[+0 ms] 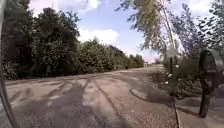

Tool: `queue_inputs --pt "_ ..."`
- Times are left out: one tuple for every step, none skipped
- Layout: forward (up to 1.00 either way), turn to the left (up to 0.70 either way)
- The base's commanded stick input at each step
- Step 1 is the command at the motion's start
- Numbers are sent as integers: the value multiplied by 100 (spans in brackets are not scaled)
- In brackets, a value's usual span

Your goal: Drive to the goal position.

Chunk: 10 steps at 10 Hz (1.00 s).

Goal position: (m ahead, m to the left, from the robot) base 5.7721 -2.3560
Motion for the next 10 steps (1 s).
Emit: queue_inputs --pt "4 0" --pt "4 0" --pt "4 0" --pt "4 0" --pt "4 0" --pt "4 0" --pt "4 0" --pt "4 0" --pt "4 0" --pt "4 0"
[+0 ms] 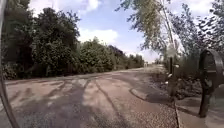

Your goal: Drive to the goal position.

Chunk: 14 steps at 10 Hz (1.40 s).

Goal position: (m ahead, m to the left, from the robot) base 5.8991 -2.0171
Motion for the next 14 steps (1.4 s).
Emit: queue_inputs --pt "4 0" --pt "4 0" --pt "4 0" --pt "4 0" --pt "4 0" --pt "4 0" --pt "4 0" --pt "4 0" --pt "4 0" --pt "4 0" --pt "4 0" --pt "4 0" --pt "2 0" --pt "1 0"
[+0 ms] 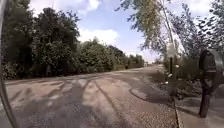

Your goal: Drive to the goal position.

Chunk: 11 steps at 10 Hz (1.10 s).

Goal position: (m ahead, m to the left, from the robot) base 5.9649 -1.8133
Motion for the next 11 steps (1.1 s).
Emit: queue_inputs --pt "2 0" --pt "4 0" --pt "0 0" --pt "3 0" --pt "4 0" --pt "4 0" --pt "4 0" --pt "4 0" --pt "4 0" --pt "4 0" --pt "4 0"
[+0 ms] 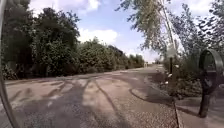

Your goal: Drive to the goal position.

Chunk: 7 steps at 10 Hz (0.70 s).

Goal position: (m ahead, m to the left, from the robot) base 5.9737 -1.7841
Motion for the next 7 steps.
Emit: queue_inputs --pt "4 0" --pt "4 0" --pt "4 0" --pt "4 0" --pt "4 0" --pt "4 0" --pt "4 0"
